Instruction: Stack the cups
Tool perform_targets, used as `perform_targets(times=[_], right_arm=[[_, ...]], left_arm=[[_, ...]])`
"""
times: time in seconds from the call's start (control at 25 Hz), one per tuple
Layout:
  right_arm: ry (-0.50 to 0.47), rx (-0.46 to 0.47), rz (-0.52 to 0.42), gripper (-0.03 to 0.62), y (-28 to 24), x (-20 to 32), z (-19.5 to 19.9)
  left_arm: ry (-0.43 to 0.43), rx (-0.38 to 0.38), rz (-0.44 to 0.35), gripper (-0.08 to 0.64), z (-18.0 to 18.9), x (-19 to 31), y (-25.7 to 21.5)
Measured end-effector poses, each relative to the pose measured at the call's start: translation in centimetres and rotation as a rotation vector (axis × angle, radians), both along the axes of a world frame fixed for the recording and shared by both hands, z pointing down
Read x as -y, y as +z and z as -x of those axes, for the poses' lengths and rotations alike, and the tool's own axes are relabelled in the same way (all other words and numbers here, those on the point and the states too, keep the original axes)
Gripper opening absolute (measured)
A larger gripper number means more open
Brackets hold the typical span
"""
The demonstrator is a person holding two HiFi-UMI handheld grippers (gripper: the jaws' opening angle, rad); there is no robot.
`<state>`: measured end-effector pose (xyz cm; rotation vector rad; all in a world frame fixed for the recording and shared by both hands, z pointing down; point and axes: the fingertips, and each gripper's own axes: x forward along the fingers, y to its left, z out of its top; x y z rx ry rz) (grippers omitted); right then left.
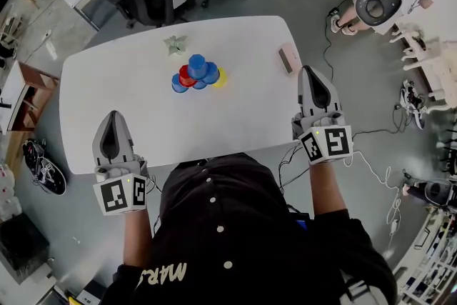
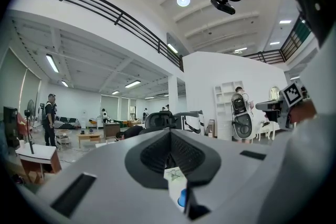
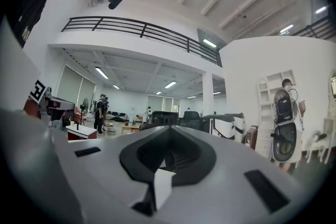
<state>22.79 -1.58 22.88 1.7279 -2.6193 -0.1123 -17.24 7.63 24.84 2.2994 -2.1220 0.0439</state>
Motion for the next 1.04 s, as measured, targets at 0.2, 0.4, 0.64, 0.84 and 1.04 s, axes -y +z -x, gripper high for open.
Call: perform_targets(times=[0.2, 0.4, 0.64, 0.84, 1.04], right_arm=[[-0.022, -0.005, -0.006, 0.003, -0.2, -0.2, 0.5], [-0.028, 0.004, -0.003, 0.003, -0.3, -0.1, 0.4], [-0.033, 0.003, 0.008, 0.003, -0.1, -0.3, 0.0], [-0.032, 0.002, 0.016, 0.003, 0.3, -0.1, -0.2], [-0.036, 0.0, 0.015, 0.003, 0.4, -0.1, -0.2]], left_arm=[[0.006, 0.002, -0.016, 0.011, -0.4, 0.0, -0.2], [0.011, 0.002, -0.02, 0.011, -0.8, 0.2, -0.5], [0.019, 0.005, -0.015, 0.011, -1.4, 0.2, -0.7], [0.019, 0.002, -0.006, 0.011, -1.6, 0.2, -0.3], [0.014, -0.001, 0.0, 0.011, -1.8, 0.2, 0.0]])
